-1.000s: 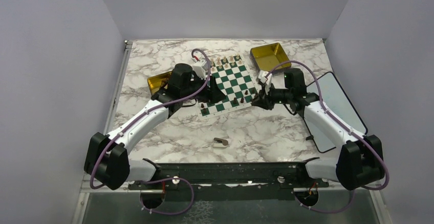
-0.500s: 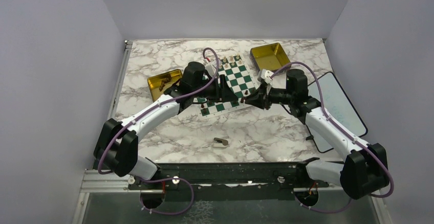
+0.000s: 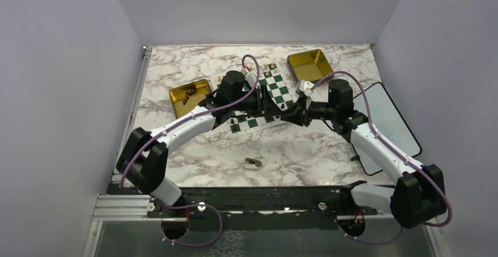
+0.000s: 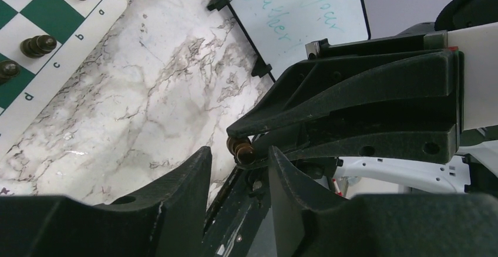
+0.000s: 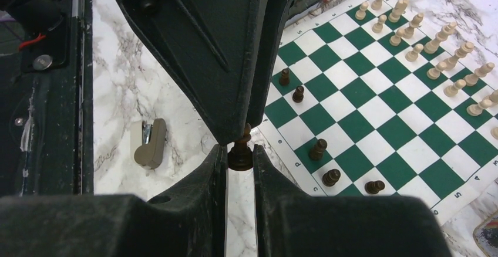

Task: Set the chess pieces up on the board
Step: Place the chess piece on the chessboard.

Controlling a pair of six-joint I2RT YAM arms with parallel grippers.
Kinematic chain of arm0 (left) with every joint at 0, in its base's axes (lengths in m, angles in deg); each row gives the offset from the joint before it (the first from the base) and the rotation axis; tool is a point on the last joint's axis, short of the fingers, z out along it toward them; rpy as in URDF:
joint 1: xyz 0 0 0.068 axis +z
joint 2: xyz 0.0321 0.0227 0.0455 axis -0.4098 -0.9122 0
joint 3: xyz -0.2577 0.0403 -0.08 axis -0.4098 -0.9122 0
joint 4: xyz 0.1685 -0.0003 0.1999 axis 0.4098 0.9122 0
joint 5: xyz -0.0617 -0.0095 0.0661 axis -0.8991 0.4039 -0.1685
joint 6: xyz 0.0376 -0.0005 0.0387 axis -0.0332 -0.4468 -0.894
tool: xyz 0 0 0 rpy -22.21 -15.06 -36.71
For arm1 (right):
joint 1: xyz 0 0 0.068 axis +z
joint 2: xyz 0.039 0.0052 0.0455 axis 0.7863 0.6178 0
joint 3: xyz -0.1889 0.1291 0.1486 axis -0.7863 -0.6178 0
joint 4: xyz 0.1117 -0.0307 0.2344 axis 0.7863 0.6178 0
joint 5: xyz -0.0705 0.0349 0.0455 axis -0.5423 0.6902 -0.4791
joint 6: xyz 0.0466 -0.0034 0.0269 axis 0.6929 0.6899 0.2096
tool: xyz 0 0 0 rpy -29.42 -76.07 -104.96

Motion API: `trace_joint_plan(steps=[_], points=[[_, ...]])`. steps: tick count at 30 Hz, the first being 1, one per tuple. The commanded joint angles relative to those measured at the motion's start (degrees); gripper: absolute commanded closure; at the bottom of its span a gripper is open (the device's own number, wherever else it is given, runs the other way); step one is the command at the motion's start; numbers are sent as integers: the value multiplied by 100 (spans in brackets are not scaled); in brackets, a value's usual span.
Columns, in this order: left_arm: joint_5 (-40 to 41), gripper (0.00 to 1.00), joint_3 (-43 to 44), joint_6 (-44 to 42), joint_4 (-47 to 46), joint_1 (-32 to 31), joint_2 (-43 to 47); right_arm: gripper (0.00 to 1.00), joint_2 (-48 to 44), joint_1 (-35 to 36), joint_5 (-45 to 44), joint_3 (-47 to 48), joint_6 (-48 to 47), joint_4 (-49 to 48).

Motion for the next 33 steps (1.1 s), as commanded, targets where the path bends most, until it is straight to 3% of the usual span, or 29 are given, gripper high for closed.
trace_joint_plan(steps=[1,8,12,17,19,23,24,25,29,33], points=[[43,61,192,190,-319,-79,-86,90,-146,40,192,6,-79,62],[-14,71,99,235,-317,-120,-48,90,-145,40,122,-12,6,-2],[-31,84,102,137,-266,-118,-34,90,-208,40,105,-111,77,-63],[112,90,338,-203,127,-119,-94,80,-396,40,-178,-314,213,-343],[193,90,464,-371,298,-119,-117,70,-549,40,-452,-454,465,-499],[542,93,818,-834,901,-118,-173,39,-921,40,-659,-669,497,-533],[641,93,897,-936,1025,-123,-175,11,-1025,40,-741,-703,537,-536],[755,93,974,-1056,1134,-123,-179,2,-1127,44,-840,-749,574,-537],[1374,93,1248,-1620,1617,-119,-217,0,-1514,41,-1151,-895,783,-516],[2310,93,1427,-2202,2037,-118,-318,0,-1795,41,-2075,-892,1665,-493]])
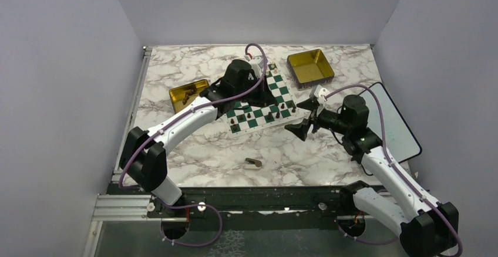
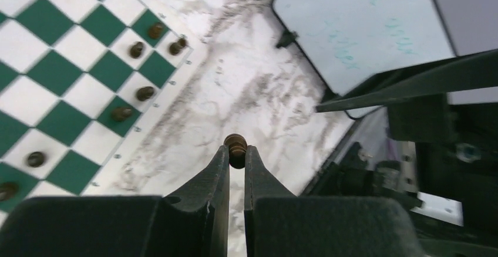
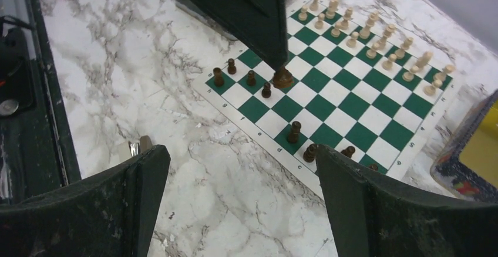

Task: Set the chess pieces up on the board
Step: Place the chess piece on the chessboard.

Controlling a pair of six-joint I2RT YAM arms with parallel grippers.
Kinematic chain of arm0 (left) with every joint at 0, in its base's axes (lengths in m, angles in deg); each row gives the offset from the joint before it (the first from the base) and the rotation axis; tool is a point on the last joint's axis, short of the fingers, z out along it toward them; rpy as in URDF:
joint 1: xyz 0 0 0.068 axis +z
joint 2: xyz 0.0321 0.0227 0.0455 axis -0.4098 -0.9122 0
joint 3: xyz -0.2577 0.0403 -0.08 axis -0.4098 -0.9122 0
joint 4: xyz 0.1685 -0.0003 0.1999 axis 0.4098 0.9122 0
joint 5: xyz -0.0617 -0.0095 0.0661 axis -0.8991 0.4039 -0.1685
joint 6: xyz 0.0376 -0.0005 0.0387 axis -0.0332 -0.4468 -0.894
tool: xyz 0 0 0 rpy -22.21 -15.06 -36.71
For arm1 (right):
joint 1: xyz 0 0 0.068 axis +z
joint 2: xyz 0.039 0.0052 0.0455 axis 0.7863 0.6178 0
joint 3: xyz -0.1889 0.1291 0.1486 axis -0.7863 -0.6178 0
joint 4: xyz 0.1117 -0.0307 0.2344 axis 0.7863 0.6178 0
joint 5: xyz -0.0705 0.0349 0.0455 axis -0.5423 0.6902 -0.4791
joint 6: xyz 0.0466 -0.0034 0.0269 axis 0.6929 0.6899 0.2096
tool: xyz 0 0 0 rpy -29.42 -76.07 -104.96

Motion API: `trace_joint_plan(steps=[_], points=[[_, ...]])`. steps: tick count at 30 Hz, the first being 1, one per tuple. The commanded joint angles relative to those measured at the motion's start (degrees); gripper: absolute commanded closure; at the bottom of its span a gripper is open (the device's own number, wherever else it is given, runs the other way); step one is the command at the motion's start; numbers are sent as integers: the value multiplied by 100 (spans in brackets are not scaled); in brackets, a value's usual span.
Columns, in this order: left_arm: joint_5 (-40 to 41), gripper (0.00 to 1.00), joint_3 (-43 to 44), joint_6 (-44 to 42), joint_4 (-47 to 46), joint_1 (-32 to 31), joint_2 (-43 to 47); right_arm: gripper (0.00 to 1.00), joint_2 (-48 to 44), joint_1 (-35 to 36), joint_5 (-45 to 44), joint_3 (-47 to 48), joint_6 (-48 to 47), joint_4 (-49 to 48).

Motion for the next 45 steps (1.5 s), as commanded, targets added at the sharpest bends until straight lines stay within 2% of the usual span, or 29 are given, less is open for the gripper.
trace_joint_plan(steps=[1,5,7,8,14,25,31,45], points=[[1386,93,326,-993,759,-6,-202,0,-263,40,-1278,31,1057,-67],[2208,93,456,-1367,1002,-6,-504,0,-259,40,-2486,250,2364,297],[2490,93,507,-1461,1081,-10,-711,0,-184,40,-3341,526,3058,937],[2623,93,510,-1480,1093,-10,-805,0,-134,40,-3449,617,3117,1091],[3003,93,554,-1538,1086,-12,-1497,0,104,40,-3287,811,3156,1587],[3005,93,967,-1543,972,2,-2146,0,-240,40,-3227,540,3346,1612],[2825,93,1045,-1399,945,2,-2329,0,-196,41,-3447,661,3210,1872],[2671,93,727,-1273,787,-4,-2361,0,-95,44,-3310,585,3328,1901]])
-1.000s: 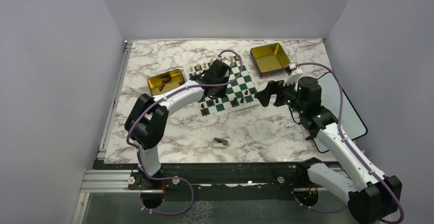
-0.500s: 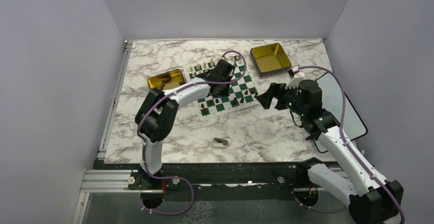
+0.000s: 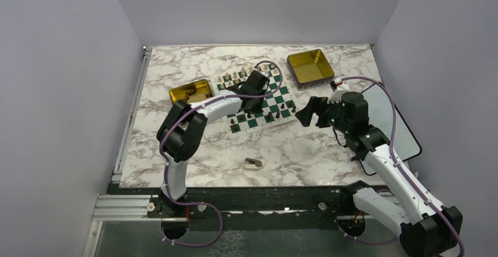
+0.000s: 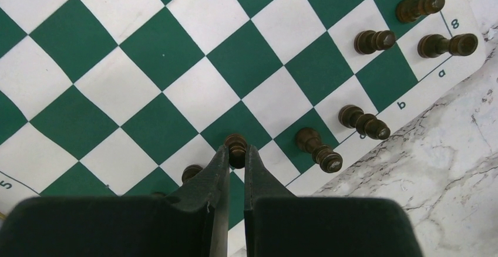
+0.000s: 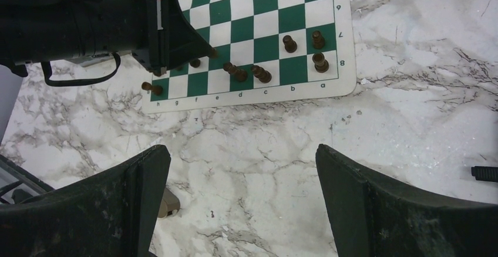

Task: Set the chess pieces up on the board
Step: Place the chess piece on the chessboard.

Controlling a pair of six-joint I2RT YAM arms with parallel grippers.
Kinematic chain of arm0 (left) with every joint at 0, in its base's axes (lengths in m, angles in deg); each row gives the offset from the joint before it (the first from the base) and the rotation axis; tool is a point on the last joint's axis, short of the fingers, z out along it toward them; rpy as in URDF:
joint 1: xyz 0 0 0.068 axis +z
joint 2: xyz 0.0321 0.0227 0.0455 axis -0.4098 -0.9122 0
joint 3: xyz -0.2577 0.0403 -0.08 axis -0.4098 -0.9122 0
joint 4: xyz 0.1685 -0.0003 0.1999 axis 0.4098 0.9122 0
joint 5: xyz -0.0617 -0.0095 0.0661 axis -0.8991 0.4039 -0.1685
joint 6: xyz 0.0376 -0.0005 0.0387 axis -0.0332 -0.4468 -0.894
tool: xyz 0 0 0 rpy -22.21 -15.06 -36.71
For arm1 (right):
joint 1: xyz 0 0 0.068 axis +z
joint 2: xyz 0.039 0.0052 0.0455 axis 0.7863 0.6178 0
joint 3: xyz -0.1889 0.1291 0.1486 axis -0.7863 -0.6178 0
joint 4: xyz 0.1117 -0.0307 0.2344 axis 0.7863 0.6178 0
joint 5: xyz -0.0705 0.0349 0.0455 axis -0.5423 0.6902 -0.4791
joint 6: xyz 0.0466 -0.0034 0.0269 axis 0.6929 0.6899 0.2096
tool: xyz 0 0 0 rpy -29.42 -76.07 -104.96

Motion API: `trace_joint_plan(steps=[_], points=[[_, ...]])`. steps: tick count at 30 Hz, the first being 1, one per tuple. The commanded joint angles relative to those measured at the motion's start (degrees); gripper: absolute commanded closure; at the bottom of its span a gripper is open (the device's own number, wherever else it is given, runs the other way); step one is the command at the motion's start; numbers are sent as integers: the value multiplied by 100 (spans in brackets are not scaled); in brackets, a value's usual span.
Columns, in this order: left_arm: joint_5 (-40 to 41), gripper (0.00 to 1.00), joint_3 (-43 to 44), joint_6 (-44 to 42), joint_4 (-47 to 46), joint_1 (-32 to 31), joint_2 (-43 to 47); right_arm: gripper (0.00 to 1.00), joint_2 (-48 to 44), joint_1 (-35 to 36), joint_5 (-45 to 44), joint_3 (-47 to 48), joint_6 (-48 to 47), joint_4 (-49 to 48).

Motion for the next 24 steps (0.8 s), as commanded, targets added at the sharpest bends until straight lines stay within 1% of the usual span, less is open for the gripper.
trace_joint_plan(steps=[1,8,20,24], points=[[-146,93,-145,76,-166,-6,-45,0,50,32,-50,6,39,51],[-257,93,-254,71,-403,-6,-97,0,37,32,-46,9,-6,72],[-364,92,-136,33,-390,0,-382,0,138,31,-88,102,-114,175],[-275,91,-134,17,-373,1,-383,0,184,31,-63,118,-116,166]])
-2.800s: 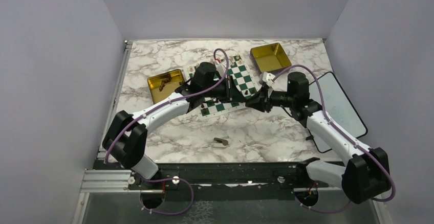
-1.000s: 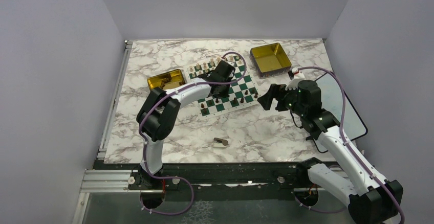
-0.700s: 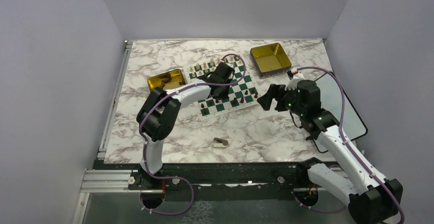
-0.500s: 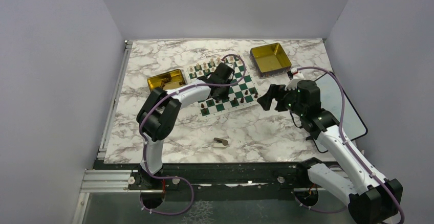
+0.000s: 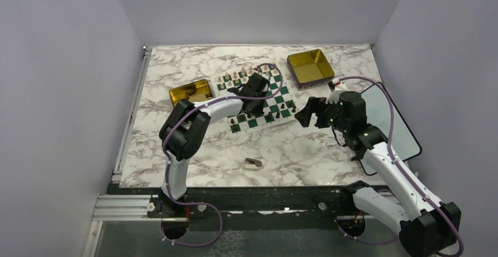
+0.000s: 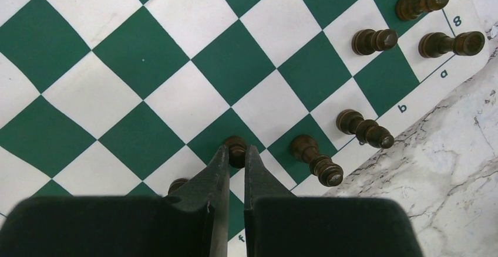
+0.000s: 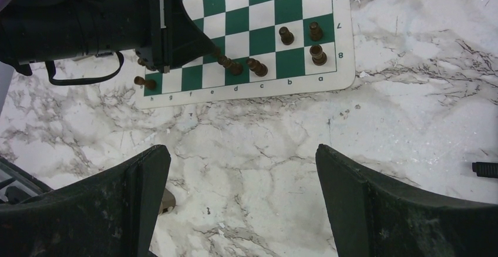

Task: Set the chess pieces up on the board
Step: Place the chess piece on the chessboard.

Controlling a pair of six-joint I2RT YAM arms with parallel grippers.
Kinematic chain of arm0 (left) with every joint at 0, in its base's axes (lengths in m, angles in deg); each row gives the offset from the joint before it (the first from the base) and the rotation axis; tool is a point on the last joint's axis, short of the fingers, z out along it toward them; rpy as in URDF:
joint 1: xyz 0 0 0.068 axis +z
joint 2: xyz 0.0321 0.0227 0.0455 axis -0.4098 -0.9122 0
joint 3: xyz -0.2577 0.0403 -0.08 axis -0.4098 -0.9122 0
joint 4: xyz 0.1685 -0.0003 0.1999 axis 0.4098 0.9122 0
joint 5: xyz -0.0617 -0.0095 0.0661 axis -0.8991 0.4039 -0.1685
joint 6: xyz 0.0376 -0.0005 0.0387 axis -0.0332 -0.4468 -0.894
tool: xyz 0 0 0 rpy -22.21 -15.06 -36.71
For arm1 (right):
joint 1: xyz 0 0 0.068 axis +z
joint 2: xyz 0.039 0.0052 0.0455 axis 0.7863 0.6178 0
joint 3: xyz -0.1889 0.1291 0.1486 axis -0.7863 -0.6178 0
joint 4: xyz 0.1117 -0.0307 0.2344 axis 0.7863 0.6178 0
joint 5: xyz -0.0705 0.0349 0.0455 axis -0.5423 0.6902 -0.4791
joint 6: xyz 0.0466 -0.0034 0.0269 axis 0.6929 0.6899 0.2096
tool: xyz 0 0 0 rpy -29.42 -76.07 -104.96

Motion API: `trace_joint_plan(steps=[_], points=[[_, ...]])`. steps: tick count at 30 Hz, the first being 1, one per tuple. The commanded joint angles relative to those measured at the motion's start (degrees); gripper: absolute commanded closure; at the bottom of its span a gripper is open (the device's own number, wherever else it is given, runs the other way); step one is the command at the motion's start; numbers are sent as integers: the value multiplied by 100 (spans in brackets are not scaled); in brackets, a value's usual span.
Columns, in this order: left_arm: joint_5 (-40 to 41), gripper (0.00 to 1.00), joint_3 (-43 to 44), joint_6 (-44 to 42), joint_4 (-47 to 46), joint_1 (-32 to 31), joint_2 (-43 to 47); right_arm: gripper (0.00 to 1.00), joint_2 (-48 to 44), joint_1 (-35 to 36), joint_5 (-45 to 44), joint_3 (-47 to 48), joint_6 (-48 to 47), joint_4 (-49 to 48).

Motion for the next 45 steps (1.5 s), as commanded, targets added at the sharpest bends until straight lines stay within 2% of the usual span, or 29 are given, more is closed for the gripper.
trace_joint_plan(steps=[1,30,45], points=[[-25,90,60,-36,24,1,-194,0,38,31,-78,114,-96,143],[401,90,383,-235,416,-6,-79,0,272,32,1,184,-183,45],[57,86,323,-149,390,-9,-237,0,240,35,-2,198,-173,86]])
